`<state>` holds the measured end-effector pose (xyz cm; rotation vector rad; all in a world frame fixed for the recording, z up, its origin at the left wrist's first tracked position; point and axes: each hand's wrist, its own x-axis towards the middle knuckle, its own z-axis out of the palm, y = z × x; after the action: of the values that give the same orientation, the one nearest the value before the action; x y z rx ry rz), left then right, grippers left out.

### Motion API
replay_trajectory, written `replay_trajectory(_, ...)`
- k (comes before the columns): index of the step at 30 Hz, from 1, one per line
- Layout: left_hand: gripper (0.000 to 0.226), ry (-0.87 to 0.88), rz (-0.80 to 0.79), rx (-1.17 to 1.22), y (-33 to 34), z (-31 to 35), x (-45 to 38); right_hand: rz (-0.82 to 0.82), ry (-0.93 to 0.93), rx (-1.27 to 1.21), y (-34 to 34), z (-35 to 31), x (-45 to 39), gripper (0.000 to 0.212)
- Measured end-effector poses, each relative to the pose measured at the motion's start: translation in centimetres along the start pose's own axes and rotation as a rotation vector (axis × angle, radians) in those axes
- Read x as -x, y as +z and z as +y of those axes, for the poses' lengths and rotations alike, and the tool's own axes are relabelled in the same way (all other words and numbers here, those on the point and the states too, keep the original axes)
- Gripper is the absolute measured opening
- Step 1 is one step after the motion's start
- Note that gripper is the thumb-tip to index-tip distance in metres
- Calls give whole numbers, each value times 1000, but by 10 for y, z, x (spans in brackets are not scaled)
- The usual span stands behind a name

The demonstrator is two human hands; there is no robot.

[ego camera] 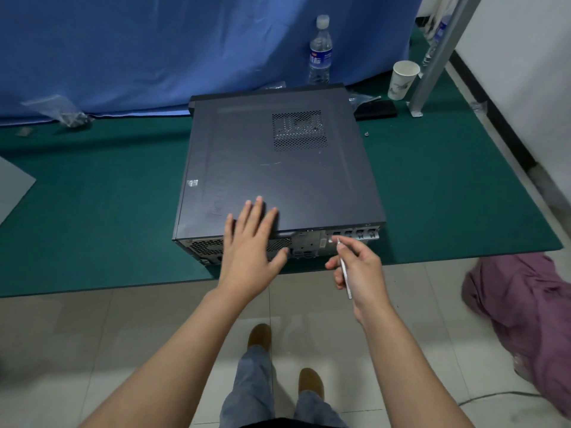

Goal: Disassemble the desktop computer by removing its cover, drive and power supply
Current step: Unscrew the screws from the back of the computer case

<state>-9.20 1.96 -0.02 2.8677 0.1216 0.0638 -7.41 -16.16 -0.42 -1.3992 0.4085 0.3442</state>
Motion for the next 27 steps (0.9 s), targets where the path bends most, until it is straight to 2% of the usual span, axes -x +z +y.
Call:
replay_trajectory(6,82,205,-103,-36,18,46,-24,61,-21,-3,-23,-4,-15,16)
replay_trajectory(21,90,193,-101,-140,21,47,-24,10,-23,50,-28,-6,-24,14)
replay_trajectory(27,91,191,-103,-150,22,48,-24,-53,79,-134,-31,-9,-23,18)
